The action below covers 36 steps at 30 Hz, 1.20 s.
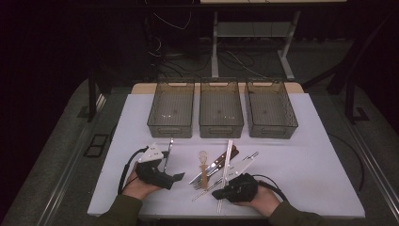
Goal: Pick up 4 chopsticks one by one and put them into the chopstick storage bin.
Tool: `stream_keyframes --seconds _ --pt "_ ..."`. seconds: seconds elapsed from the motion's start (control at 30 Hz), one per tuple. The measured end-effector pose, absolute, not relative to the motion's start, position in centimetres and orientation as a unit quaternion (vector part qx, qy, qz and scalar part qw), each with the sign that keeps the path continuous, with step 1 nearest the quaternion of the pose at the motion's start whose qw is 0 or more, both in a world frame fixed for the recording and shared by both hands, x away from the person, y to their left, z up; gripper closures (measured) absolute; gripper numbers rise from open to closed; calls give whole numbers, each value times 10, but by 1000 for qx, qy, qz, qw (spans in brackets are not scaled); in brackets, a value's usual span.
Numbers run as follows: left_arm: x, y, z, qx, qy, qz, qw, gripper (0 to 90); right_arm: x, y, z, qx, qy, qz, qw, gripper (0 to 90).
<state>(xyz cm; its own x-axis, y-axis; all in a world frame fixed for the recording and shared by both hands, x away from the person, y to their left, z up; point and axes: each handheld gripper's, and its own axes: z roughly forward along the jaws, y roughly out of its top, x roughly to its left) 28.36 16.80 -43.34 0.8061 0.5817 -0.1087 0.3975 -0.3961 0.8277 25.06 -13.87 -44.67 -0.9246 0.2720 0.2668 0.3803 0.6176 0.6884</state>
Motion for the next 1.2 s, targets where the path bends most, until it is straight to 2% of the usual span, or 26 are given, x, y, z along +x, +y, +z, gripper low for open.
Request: stream_keyframes --seconds 1.2 --pt "284 169 -433 829 297 100 463 0 250 -140 -451 -159 -913 -372 56 899"
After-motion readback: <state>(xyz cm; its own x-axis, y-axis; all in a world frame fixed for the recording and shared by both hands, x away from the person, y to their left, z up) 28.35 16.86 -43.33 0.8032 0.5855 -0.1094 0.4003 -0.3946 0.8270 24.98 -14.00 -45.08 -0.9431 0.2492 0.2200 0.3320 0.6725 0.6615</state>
